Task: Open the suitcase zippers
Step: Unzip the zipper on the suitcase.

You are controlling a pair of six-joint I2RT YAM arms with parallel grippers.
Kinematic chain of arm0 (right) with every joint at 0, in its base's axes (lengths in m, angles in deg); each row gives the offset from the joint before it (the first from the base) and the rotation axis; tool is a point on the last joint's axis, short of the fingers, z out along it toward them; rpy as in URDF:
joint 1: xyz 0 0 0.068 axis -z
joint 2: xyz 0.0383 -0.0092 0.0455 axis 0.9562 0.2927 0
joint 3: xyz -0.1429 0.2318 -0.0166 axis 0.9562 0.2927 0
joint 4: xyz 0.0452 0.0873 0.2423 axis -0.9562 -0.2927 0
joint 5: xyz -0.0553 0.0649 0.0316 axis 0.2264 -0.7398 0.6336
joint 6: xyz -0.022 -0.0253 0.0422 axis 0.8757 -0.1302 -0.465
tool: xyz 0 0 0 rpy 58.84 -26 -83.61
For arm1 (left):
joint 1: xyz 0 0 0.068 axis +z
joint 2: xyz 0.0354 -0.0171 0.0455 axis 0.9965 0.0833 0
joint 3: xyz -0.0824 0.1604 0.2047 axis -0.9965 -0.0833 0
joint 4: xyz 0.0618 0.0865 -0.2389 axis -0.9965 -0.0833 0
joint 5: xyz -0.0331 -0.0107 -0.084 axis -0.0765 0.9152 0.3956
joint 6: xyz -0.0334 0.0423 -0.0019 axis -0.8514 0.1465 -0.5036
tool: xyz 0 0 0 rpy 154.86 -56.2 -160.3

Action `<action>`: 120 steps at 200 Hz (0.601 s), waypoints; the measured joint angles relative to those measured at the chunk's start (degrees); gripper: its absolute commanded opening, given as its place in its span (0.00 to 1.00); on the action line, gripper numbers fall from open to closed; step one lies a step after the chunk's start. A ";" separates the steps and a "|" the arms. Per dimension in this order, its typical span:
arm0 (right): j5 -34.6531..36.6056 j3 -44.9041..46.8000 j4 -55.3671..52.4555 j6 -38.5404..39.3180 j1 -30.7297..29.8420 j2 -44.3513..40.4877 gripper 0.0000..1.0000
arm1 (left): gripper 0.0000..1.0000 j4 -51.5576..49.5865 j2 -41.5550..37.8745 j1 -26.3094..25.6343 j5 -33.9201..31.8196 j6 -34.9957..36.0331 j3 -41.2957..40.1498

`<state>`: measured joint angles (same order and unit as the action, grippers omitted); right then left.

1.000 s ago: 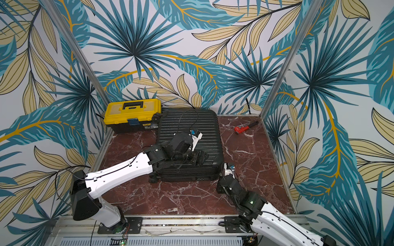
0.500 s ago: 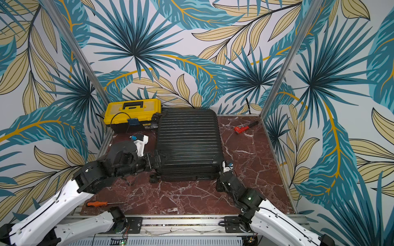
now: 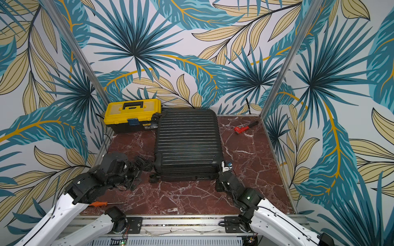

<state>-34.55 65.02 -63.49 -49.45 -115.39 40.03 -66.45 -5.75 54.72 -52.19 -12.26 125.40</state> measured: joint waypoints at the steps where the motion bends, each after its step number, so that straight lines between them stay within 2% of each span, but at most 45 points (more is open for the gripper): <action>1: -0.02 0.00 0.00 0.02 0.00 -0.02 0.00 | 0.96 0.07 0.02 0.11 0.07 -0.04 -0.13; 56: -1.01 0.42 -0.28 0.02 0.00 -1.18 0.00 | 0.88 7.04 4.22 8.35 5.66 -1.66 -2.89; 95: -1.07 0.44 -0.28 0.02 0.00 -1.05 0.00 | 0.81 11.82 8.55 11.54 8.44 -0.90 -3.37; 120: -1.05 0.44 -0.28 0.00 0.00 -0.96 0.00 | 0.68 13.38 10.23 12.63 9.49 -0.11 -3.65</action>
<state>-35.60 65.45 -63.78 -49.45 -115.39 39.07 -53.07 4.48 67.35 -42.70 -12.37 121.75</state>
